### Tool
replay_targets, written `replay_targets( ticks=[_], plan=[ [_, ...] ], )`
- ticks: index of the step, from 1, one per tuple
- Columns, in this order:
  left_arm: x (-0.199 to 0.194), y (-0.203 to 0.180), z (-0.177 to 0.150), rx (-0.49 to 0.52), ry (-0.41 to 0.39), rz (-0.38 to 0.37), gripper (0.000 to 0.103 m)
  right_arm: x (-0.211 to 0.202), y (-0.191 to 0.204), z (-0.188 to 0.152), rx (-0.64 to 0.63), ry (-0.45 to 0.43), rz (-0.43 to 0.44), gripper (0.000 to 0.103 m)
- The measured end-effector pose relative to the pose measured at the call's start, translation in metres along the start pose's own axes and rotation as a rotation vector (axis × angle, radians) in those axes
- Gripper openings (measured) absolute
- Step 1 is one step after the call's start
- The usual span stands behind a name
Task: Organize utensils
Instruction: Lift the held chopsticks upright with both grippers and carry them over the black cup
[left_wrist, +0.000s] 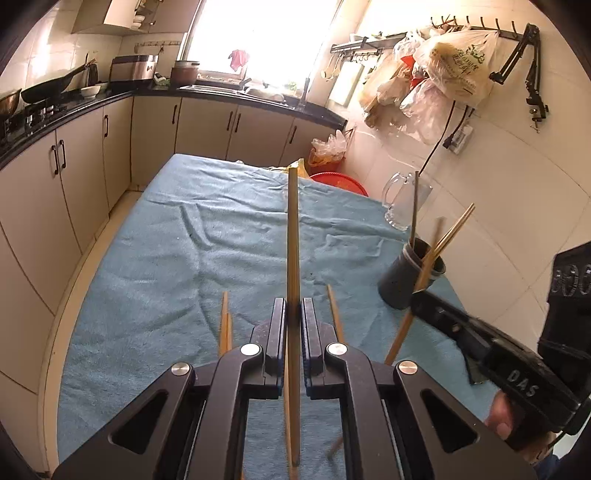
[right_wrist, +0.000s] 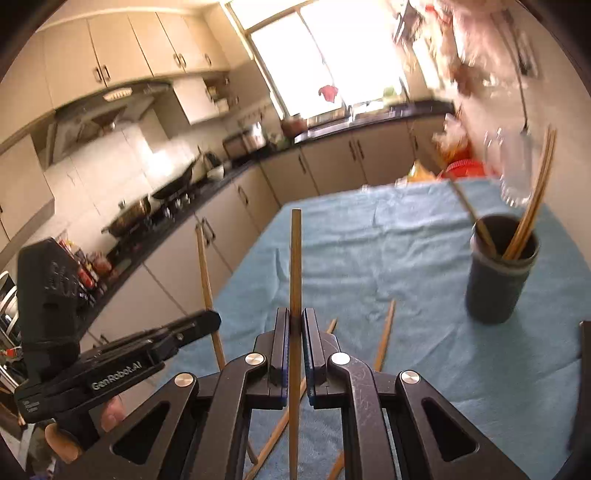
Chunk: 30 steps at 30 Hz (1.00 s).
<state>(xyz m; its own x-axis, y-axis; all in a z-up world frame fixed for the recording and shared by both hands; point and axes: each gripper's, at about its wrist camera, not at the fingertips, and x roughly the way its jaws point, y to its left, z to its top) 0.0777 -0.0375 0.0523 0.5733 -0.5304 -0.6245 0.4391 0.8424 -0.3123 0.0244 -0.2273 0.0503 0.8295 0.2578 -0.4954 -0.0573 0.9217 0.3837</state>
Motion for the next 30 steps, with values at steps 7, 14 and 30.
replay_targets(
  ticks=[7,14,30],
  plan=[
    [-0.009,-0.010,0.004,0.013,-0.027,0.004,0.007,-0.029,-0.005,0.006,0.023,-0.090,-0.021,0.007],
    [-0.011,-0.018,0.007,0.018,-0.034,0.003,0.007,-0.049,-0.016,0.010,0.050,-0.126,-0.018,0.007],
    [-0.019,-0.039,0.013,0.060,-0.049,-0.009,0.007,-0.091,-0.058,0.022,0.163,-0.213,-0.061,0.007]
  ],
)
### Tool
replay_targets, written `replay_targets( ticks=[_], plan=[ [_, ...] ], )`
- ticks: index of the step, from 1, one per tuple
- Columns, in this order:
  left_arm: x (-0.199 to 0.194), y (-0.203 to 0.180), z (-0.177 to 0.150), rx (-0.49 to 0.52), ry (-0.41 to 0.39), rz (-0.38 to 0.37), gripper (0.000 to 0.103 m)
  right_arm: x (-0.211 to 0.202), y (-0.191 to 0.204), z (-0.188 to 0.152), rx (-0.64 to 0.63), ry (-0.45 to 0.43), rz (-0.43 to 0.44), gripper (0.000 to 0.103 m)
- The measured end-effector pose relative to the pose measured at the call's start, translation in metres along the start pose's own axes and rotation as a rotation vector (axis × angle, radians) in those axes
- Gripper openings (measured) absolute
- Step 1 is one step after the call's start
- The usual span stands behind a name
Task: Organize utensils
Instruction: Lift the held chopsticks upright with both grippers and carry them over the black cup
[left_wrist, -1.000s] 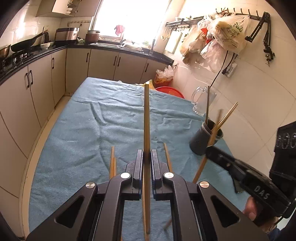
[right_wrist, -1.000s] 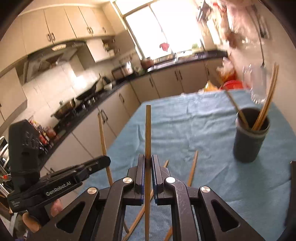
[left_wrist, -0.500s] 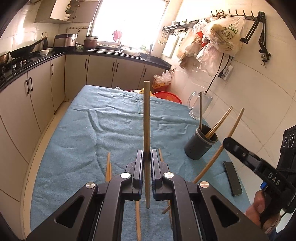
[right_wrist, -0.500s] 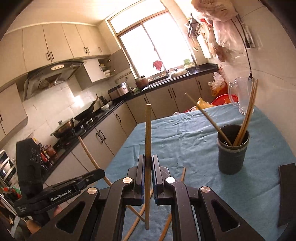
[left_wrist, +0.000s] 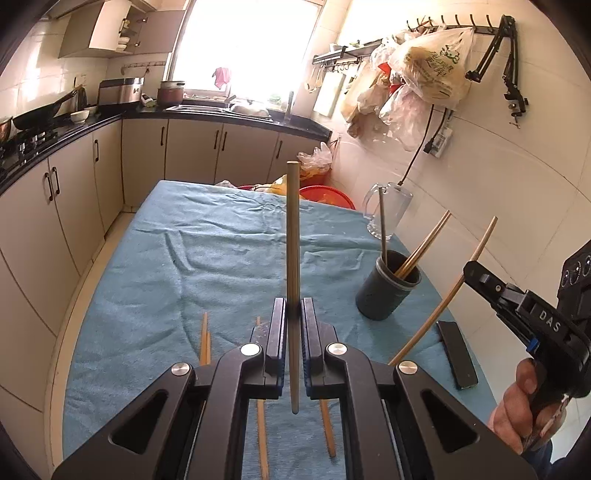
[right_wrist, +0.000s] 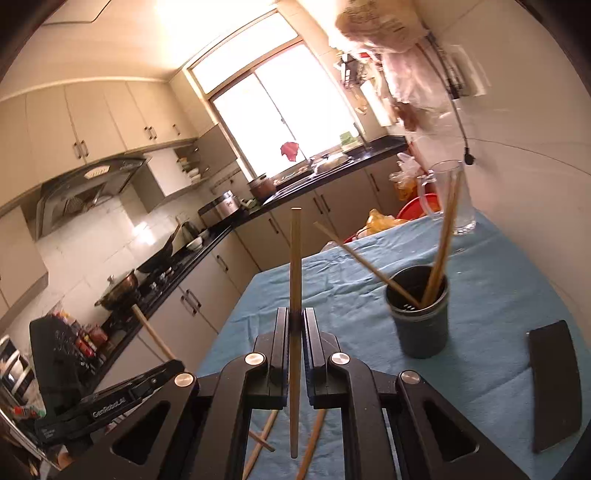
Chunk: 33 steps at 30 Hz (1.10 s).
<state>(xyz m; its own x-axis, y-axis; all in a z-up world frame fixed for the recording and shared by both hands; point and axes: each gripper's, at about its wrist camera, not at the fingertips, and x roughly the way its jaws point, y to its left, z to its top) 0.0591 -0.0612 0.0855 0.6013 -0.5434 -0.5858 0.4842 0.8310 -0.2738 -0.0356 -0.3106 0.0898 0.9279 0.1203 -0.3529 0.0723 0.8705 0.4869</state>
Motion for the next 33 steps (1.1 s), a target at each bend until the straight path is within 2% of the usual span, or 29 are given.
replay_targets(
  ticks=[15,33],
  plan=[
    [-0.004,-0.036,0.012,0.059,-0.009,-0.033,0.007,-0.041,-0.047,0.020,0.104,-0.089,-0.036,0.007],
    [0.002,-0.099,0.045,0.136,-0.032,-0.123,0.007,-0.091,-0.087,0.039,0.174,-0.200,-0.072,0.007]
  ],
)
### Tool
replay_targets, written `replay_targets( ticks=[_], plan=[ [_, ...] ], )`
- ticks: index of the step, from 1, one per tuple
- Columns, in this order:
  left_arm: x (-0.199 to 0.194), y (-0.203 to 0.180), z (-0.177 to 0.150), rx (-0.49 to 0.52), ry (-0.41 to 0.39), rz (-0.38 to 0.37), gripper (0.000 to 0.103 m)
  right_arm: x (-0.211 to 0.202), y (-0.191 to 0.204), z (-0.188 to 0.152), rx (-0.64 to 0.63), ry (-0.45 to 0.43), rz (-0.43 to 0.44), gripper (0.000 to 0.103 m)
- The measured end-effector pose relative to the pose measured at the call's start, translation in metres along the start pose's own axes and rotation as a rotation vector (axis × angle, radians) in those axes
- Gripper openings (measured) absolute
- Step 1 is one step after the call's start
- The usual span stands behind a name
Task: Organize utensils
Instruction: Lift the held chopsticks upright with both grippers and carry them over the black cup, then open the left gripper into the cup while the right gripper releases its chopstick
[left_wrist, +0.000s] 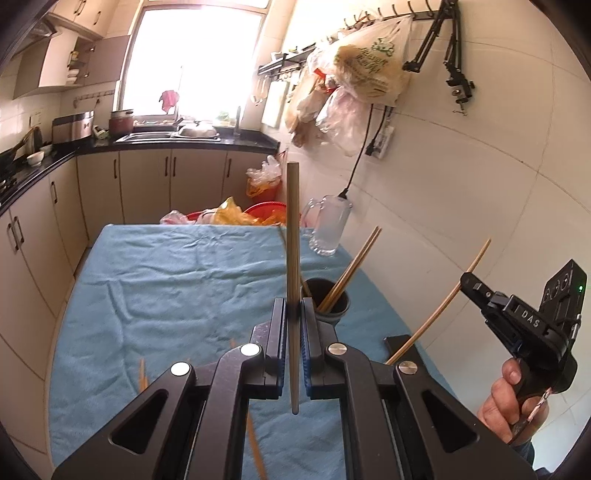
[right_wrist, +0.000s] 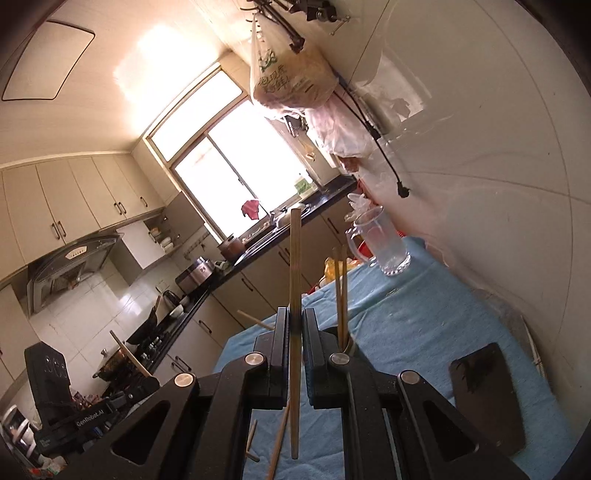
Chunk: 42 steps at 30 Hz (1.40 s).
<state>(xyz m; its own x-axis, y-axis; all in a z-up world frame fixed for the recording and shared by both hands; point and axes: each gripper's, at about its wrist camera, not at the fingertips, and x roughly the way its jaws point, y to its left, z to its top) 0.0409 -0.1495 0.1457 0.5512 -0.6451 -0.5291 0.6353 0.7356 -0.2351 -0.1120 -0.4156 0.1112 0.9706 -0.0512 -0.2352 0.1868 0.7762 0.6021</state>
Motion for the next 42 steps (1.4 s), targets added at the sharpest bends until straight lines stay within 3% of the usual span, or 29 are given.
replay_targets(
  ticks=[9,22,29,42],
  plan=[
    [0.017,-0.023,0.031,0.019,-0.027,-0.036,0.007,-0.005,-0.004,0.027,-0.010,-0.060,-0.021,0.007],
    [0.058,-0.041,0.083,0.009,-0.092,-0.065,0.007,0.035,-0.002,0.071,-0.017,-0.113,-0.076,0.007],
    [0.093,-0.030,0.082,-0.046,-0.094,-0.067,0.007,0.070,-0.009,0.074,0.000,-0.100,-0.101,0.007],
    [0.155,-0.004,0.053,-0.091,0.039,-0.051,0.007,0.137,-0.037,0.040,0.000,0.055,-0.178,0.008]
  ],
)
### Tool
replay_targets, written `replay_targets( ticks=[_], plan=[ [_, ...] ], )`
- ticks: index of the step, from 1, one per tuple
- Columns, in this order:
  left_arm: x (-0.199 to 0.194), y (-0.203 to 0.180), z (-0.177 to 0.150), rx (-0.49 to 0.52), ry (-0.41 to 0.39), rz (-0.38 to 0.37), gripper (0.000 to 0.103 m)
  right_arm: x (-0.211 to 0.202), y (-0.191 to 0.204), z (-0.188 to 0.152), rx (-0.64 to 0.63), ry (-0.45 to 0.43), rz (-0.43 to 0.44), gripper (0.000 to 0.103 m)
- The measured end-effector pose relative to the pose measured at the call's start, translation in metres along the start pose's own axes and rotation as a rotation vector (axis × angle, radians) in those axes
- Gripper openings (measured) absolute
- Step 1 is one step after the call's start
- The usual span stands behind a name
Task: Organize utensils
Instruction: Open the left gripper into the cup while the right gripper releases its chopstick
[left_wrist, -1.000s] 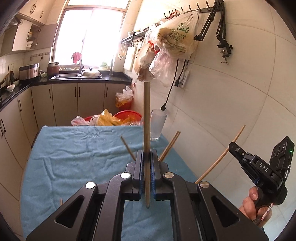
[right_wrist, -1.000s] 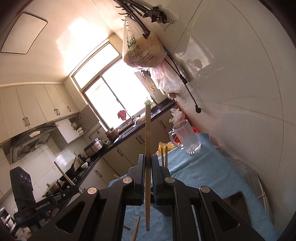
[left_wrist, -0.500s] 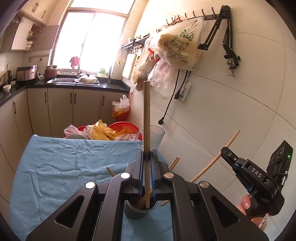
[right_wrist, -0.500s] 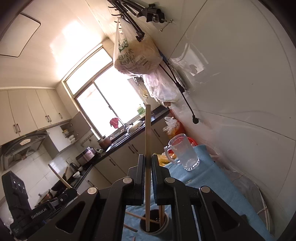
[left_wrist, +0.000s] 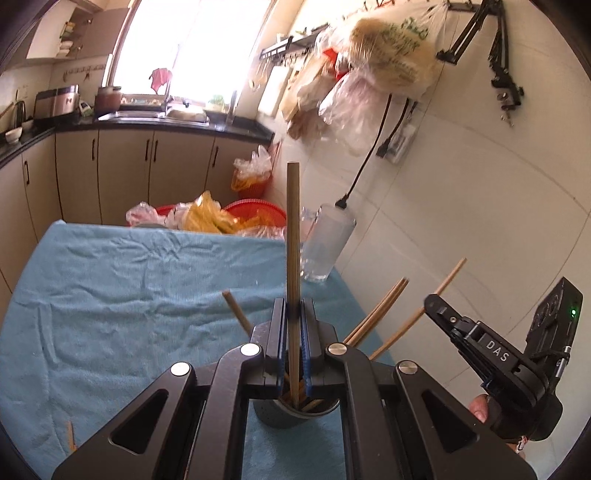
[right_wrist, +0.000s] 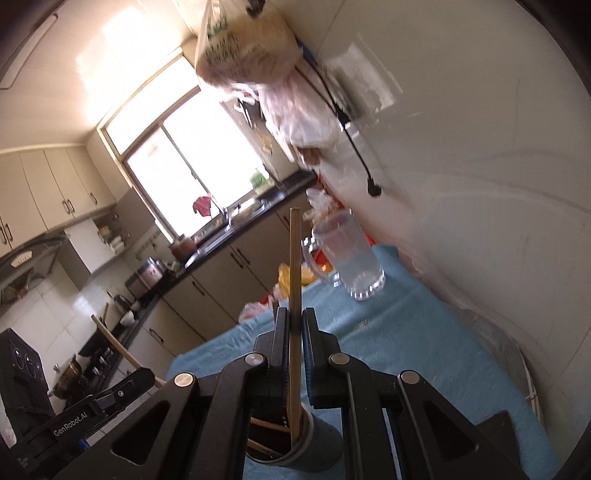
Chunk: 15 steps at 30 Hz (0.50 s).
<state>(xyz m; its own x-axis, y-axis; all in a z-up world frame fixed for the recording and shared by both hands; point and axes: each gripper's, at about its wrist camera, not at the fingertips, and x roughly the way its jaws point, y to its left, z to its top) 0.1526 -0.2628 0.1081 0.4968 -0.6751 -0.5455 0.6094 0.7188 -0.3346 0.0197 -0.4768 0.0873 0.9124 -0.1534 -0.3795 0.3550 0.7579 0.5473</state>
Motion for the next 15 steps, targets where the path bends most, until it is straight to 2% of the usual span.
replay_targets(
  ticks=[6,8,9,10,15],
  plan=[
    [0.009,0.007,-0.007,-0.013,0.026,0.002,0.007,0.016,-0.003,-0.011,-0.007,0.057,-0.002,0.009],
    [0.009,0.007,-0.006,-0.012,0.033,-0.008,0.012,0.015,-0.004,-0.010,0.000,0.052,0.006,0.016],
    [0.007,0.008,-0.006,-0.014,0.029,-0.010,0.020,0.013,-0.004,-0.009,0.001,0.051,0.007,0.027],
    [0.005,0.008,-0.006,-0.014,0.021,-0.009,0.027,0.010,-0.005,-0.008,0.003,0.042,0.009,0.033],
    [-0.017,0.005,-0.004,-0.005,-0.016,-0.016,0.032,-0.015,-0.002,-0.004,0.003,-0.004,0.018,0.033]
  ],
)
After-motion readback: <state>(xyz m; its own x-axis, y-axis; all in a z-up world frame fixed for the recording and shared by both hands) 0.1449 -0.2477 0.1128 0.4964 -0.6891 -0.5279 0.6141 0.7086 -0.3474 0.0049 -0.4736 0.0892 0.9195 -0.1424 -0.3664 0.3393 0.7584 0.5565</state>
